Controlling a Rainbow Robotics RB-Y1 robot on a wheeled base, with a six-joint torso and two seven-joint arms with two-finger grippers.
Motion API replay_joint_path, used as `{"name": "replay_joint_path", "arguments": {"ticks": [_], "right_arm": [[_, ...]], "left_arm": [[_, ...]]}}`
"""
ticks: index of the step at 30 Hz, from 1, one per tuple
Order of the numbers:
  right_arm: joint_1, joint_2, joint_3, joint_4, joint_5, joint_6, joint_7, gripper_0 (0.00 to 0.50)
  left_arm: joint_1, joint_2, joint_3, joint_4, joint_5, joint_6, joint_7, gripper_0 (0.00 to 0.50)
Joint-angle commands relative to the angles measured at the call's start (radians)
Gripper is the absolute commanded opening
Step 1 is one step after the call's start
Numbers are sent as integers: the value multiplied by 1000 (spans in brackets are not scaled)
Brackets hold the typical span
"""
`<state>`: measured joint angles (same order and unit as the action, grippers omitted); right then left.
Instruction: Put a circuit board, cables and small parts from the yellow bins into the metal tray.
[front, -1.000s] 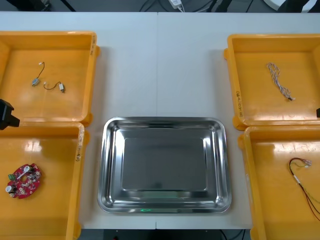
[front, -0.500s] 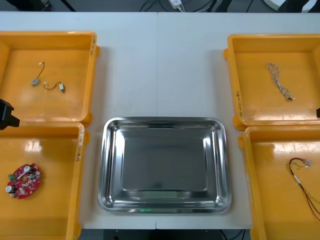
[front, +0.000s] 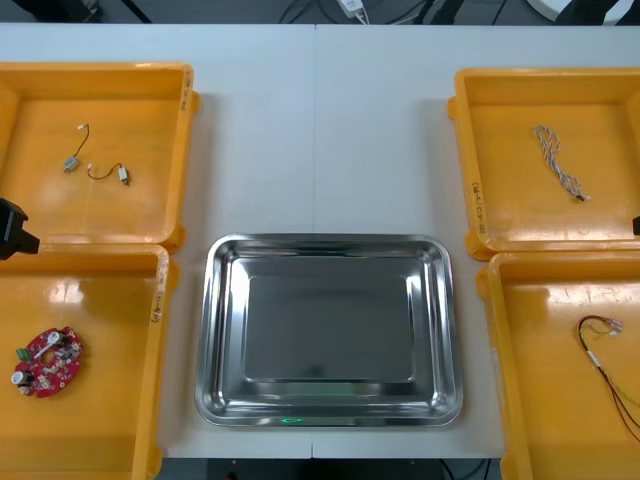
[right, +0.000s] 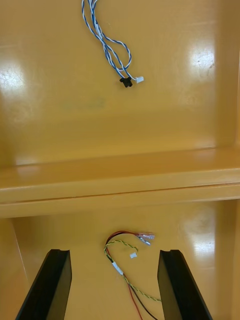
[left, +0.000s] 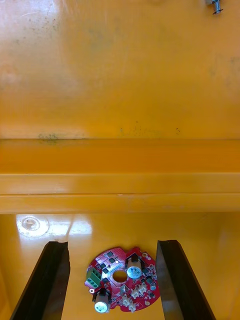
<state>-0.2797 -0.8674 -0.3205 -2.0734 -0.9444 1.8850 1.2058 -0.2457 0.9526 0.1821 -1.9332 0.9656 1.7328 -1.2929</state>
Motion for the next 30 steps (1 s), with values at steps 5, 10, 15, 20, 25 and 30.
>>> {"name": "replay_joint_path", "arguments": {"ticks": [5,10,15,20,25,30], "right_arm": [[8,-47,-28,-5,-4,5,21,500],[8,-47,-28,-5,-4,5,21,500],[8,-47,-28,-5,-4,5,21,500],[8,-47,-28,-5,-4,5,21,500],[8,-47,-28,-5,-4,5,21,500],[8,-47,-28,-5,-4,5,21,500]], "left_arm": [[22,49,33,-3,7,-12,-75,500],[22,49,33,-3,7,-12,-75,500],[22,49,33,-3,7,-12,-75,500],[22,49,33,-3,7,-12,-75,500],[22,49,33,-3,7,-12,-75,500],[22,49,33,-3,7,-12,-75,500]]}}
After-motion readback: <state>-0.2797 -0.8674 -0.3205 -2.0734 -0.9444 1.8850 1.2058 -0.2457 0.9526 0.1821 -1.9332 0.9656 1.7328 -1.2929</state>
